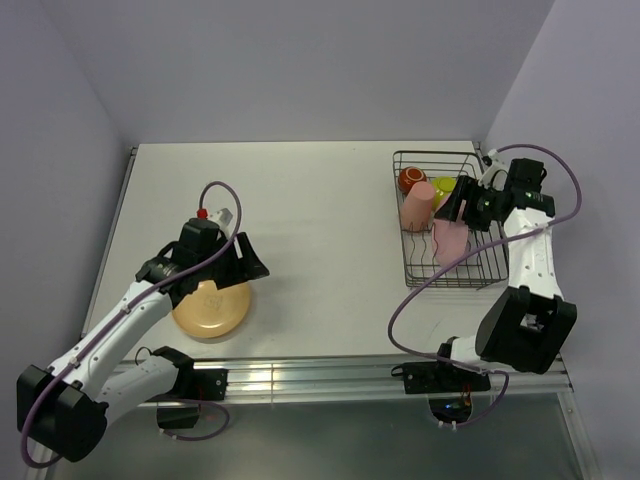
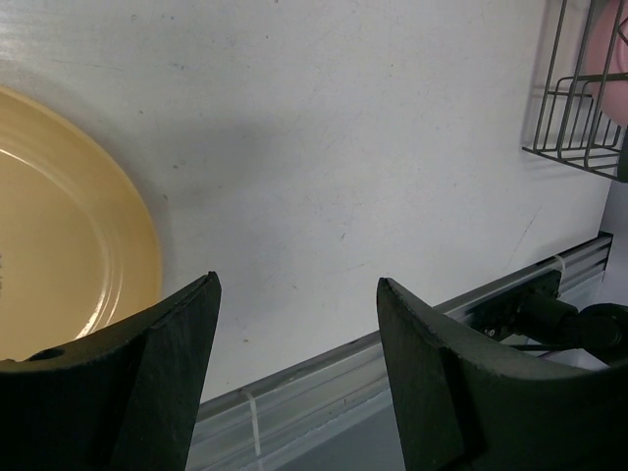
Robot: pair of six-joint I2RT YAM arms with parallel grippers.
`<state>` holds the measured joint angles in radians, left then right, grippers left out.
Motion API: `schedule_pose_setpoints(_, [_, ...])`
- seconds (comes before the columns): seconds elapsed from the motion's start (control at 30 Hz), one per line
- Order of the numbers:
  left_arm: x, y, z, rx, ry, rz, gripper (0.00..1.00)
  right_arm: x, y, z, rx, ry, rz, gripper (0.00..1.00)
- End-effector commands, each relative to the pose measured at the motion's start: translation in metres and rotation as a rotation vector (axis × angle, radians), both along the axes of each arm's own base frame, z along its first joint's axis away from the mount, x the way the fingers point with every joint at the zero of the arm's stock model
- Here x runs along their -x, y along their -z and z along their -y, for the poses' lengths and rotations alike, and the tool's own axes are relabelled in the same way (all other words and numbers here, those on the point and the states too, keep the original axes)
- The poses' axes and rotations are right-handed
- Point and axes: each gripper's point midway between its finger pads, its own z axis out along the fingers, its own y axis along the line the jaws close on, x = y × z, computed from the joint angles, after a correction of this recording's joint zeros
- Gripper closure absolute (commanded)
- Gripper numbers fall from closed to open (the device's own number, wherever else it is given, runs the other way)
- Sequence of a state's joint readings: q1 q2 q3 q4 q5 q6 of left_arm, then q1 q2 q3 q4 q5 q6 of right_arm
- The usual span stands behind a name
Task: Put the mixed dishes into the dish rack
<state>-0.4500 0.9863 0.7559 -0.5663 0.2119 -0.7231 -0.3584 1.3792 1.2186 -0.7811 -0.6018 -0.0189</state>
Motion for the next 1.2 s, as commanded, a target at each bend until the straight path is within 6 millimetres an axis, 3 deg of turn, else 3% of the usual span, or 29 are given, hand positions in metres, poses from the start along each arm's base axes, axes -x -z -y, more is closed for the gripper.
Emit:
schedule_pose_setpoints(0.0, [-0.004,-0.022,0.0,0.03,-0.022,0.053,0.29,0.003,-0.009,-0.006,0.03,-0.001,0.045,0.29])
schedule_pose_setpoints(0.27, [-0.002,-0.025,-0.004,0.032,-0.05,0.047,0.29,0.008,-0.013,-0.018,0.029,0.003,0.048,0.28])
schedule_pose_setpoints(0.53, [-0.001,-0.03,-0.006,0.03,-0.068,0.043,0.29,0.013,-0.008,0.02,0.173,0.213,-0.004,0.25])
schedule_pose_setpoints(0.77, [0.001,-0.031,-0.01,0.017,-0.081,0.036,0.3,0.011,-0.026,0.034,0.229,0.297,0.008,0.24])
schedule_pose_setpoints(0.87, [0.0,-0.031,-0.014,-0.002,-0.098,0.037,0.29,0.011,-0.042,0.038,0.273,0.331,0.029,0.24])
schedule_pose_setpoints(1.0, [-0.006,-0.026,-0.031,-0.069,-0.209,0.009,0.29,0.005,-0.092,0.028,0.323,0.342,0.138,0.23])
schedule_pose_setpoints(1.1, [-0.008,-0.018,-0.05,-0.15,-0.306,-0.02,0.28,0.005,-0.142,0.002,0.315,0.309,0.261,0.22])
schedule_pose_setpoints(1.17, [-0.009,-0.015,-0.06,-0.203,-0.351,-0.032,0.28,0.012,-0.185,-0.027,0.27,0.257,0.39,0.07])
